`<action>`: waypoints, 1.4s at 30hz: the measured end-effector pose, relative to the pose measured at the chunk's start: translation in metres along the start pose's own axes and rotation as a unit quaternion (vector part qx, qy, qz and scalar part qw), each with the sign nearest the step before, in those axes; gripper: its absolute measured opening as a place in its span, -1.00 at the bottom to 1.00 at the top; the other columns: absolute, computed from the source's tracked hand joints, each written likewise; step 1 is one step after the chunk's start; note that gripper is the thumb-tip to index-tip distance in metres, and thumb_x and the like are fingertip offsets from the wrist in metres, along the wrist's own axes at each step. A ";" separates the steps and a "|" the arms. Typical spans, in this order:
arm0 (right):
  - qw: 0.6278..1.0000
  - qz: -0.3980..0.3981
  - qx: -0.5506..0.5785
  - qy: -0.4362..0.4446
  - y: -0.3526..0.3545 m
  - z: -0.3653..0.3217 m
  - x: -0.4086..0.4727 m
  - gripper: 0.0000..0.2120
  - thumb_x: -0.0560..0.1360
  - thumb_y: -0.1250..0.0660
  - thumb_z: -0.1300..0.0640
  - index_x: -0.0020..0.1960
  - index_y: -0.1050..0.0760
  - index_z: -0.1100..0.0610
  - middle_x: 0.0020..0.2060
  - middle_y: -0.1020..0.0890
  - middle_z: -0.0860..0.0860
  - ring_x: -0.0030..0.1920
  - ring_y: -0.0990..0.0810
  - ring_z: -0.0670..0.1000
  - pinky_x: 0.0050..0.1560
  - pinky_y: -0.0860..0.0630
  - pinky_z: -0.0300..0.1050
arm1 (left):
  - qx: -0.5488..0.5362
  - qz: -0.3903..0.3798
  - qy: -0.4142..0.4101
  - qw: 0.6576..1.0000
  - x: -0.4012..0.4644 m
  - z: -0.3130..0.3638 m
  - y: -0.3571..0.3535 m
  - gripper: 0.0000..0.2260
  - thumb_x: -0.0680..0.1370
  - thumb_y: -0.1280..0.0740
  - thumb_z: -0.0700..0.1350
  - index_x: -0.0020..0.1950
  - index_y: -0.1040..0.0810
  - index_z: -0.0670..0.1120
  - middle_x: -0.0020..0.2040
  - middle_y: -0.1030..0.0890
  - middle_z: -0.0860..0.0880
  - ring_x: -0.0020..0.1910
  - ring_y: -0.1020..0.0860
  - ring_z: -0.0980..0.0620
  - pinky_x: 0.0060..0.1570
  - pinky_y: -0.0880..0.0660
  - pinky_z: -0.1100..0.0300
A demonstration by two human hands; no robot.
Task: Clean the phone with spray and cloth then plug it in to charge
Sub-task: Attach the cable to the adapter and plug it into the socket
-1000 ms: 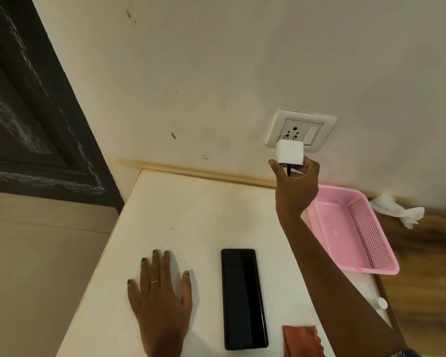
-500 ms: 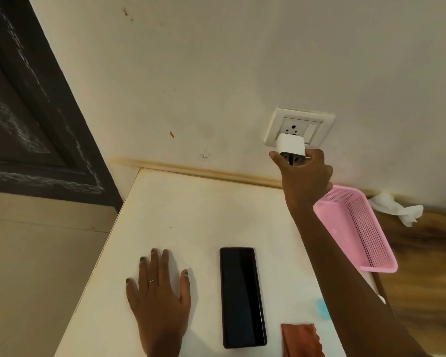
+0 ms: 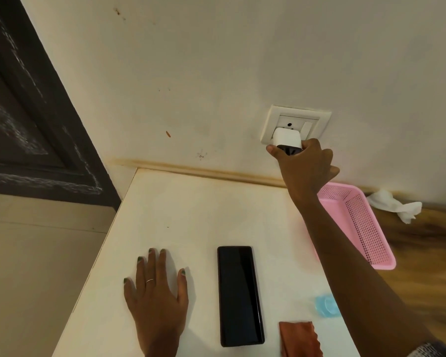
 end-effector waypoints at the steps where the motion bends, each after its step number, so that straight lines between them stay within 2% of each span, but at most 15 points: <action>1: 1.000 0.001 0.001 0.000 0.000 -0.001 0.001 -0.28 0.23 -0.37 -0.39 0.15 -0.47 0.14 0.01 -0.58 0.12 0.10 -0.47 0.10 0.11 -0.26 0.03 | 0.001 0.002 -0.001 1.000 0.000 0.000 0.000 -0.40 0.52 0.00 0.20 0.41 -0.41 -0.10 0.42 -0.42 -0.14 0.41 -0.35 -0.21 0.32 -0.22 -0.27; 13: 0.999 -0.024 -0.015 0.015 0.001 -0.004 0.007 -0.30 0.23 -0.38 -0.37 0.12 -0.47 0.14 -0.03 -0.61 0.08 0.09 -0.49 0.10 0.07 -0.25 0.03 | 0.008 0.011 0.000 1.000 0.000 -0.001 0.000 -0.42 0.51 -0.05 0.19 0.41 -0.41 -0.10 0.41 -0.42 -0.14 0.41 -0.35 -0.21 0.32 -0.22 -0.26; 17: 0.994 -0.107 0.017 0.019 -0.006 0.000 0.004 -0.31 0.30 -0.37 -0.32 0.22 -0.36 0.11 0.01 -0.62 0.07 0.11 -0.53 0.14 0.14 -0.24 0.05 | 0.004 0.017 0.002 1.000 -0.001 0.000 0.002 -0.43 0.51 -0.06 0.17 0.41 -0.42 -0.10 0.41 -0.42 -0.14 0.41 -0.35 -0.20 0.32 -0.22 -0.26; 19: 0.986 -0.162 0.029 0.018 -0.012 0.005 -0.007 -0.32 0.35 -0.35 -0.29 0.29 -0.27 0.08 -0.07 -0.64 0.04 0.12 -0.53 0.13 0.18 -0.22 0.05 | 0.001 0.020 0.004 1.000 -0.001 -0.001 0.003 -0.43 0.52 -0.05 0.17 0.41 -0.42 -0.10 0.42 -0.42 -0.14 0.41 -0.34 -0.20 0.32 -0.21 -0.26; 22: 0.983 -0.179 0.010 0.049 -0.013 0.014 -0.029 -0.52 0.45 -0.29 -0.18 0.24 -0.35 0.08 -0.26 -0.59 -0.04 0.02 -0.56 0.10 0.19 -0.21 0.00 | 0.002 0.017 0.000 1.000 -0.001 0.000 0.001 -0.43 0.52 -0.05 0.18 0.41 -0.42 -0.10 0.41 -0.42 -0.14 0.41 -0.34 -0.21 0.32 -0.22 -0.26; 24: 0.984 -0.147 0.014 0.100 -0.008 0.015 -0.042 -0.71 0.50 -0.25 -0.10 0.08 -0.47 0.08 -0.30 -0.63 -0.04 -0.09 -0.61 0.08 0.17 -0.22 -0.02 | 0.006 0.019 -0.002 1.000 -0.001 0.000 0.001 -0.43 0.51 -0.06 0.18 0.41 -0.41 -0.10 0.42 -0.42 -0.15 0.41 -0.34 -0.21 0.33 -0.22 -0.26; 26: 0.980 -0.111 0.035 0.164 0.003 0.011 -0.055 -0.81 0.52 -0.27 -0.01 -0.01 -0.51 0.11 -0.35 -0.65 0.00 -0.22 -0.62 0.10 0.15 -0.35 0.03 | 0.008 0.020 -0.001 1.000 -0.002 0.000 0.002 -0.44 0.52 -0.07 0.17 0.42 -0.40 -0.10 0.42 -0.42 -0.14 0.41 -0.34 -0.20 0.33 -0.22 -0.26; 29: 0.966 -0.109 0.048 0.228 0.017 0.002 -0.074 -0.86 0.51 -0.30 0.09 -0.04 -0.52 0.15 -0.42 -0.62 0.04 -0.36 -0.59 0.13 -0.08 -0.51 0.11 | 0.005 0.019 -0.001 1.000 -0.002 0.000 0.003 -0.43 0.52 -0.04 0.17 0.41 -0.41 -0.11 0.41 -0.42 -0.15 0.41 -0.34 -0.21 0.32 -0.23 -0.27; 32: 0.964 -0.182 0.092 0.173 0.029 0.003 -0.081 -0.88 0.53 -0.27 0.08 0.01 -0.49 0.11 -0.35 -0.63 0.02 -0.31 -0.62 0.07 -0.20 -0.57 0.07 | 0.002 0.014 -0.001 1.000 -0.002 0.001 0.002 -0.42 0.52 -0.02 0.18 0.41 -0.41 -0.11 0.41 -0.42 -0.16 0.41 -0.34 -0.22 0.32 -0.23 -0.27; 35: 0.953 -0.248 0.150 0.092 0.045 0.004 -0.085 -0.84 0.52 -0.28 0.11 0.09 -0.51 0.07 -0.40 -0.63 0.01 -0.41 -0.62 -0.07 -0.23 -0.58 -0.11 | -0.002 0.009 0.003 1.000 -0.002 0.000 0.002 -0.42 0.52 -0.01 0.18 0.41 -0.40 -0.11 0.41 -0.42 -0.16 0.41 -0.34 -0.22 0.33 -0.21 -0.27; 37: 0.935 -0.294 0.191 0.046 0.056 0.002 -0.091 -0.77 0.51 -0.31 0.13 0.16 -0.50 0.07 -0.41 -0.63 0.01 -0.45 -0.61 -0.09 -0.22 -0.55 -0.17 | -0.004 0.004 0.002 1.000 -0.002 0.001 0.002 -0.41 0.52 -0.01 0.19 0.41 -0.41 -0.12 0.41 -0.42 -0.17 0.41 -0.34 -0.24 0.33 -0.22 -0.28; 40: 0.887 -0.343 0.303 -0.055 0.072 0.008 -0.108 -0.69 0.50 -0.33 0.17 0.23 -0.47 0.06 -0.40 -0.62 0.03 -0.45 -0.60 -0.03 -0.24 -0.59 -0.18 | 0.002 0.001 -0.006 1.000 -0.004 0.002 0.003 -0.42 0.52 -0.02 0.18 0.41 -0.40 -0.13 0.41 -0.42 -0.18 0.41 -0.34 -0.24 0.33 -0.22 -0.28; 42: 0.824 -0.375 0.398 -0.150 0.076 0.016 -0.130 -0.69 0.50 -0.32 0.20 0.24 -0.47 0.10 -0.39 -0.57 0.06 -0.44 -0.54 0.01 -0.29 -0.60 -0.15 | 0.003 -0.006 -0.002 1.000 -0.004 0.002 0.003 -0.42 0.52 -0.02 0.18 0.42 -0.39 -0.12 0.41 -0.42 -0.17 0.42 -0.33 -0.23 0.34 -0.20 -0.26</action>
Point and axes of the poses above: each hand's wrist, its own x-axis towards the middle knuckle, its own y-axis out of the back of the hand, z = x × y, the point moved 10 cm from there along x, towards the middle knuckle
